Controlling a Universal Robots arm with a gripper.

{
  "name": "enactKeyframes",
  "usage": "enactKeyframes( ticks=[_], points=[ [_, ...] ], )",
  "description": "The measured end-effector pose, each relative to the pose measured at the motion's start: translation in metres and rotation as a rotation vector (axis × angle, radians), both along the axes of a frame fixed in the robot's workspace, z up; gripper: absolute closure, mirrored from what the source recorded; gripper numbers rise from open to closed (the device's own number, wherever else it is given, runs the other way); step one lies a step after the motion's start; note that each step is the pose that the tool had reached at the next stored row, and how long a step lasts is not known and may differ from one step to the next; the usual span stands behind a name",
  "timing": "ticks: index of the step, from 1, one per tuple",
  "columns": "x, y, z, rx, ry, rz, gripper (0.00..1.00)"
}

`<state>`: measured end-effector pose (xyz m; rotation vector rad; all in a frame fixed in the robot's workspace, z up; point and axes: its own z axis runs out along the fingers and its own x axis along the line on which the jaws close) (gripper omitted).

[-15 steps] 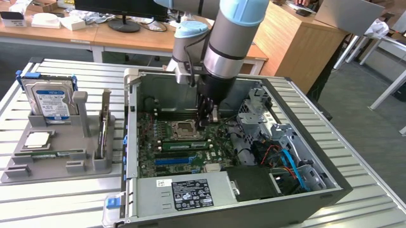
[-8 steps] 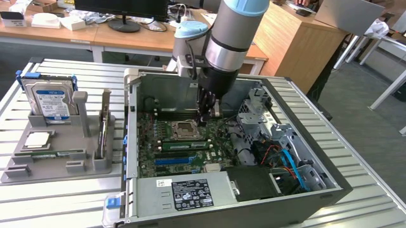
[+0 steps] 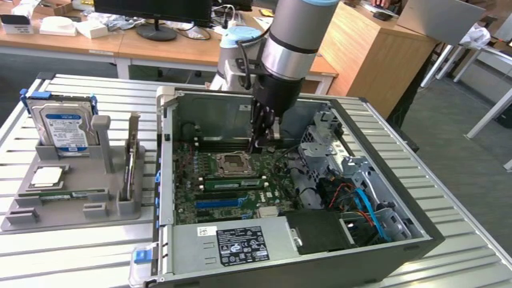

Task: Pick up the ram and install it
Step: 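Insert the ram into the slot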

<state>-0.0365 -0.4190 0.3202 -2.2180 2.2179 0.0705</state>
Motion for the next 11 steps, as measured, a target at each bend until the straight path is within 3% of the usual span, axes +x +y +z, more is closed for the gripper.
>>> enactKeyframes(
  ticks=[7, 11],
  points=[
    [0.000, 0.0000, 0.0138, 0.0000, 0.0000, 0.000, 0.81],
    [0.000, 0.0000, 0.0162, 0.0002, -0.0001, 0.000, 0.81]
  ],
)
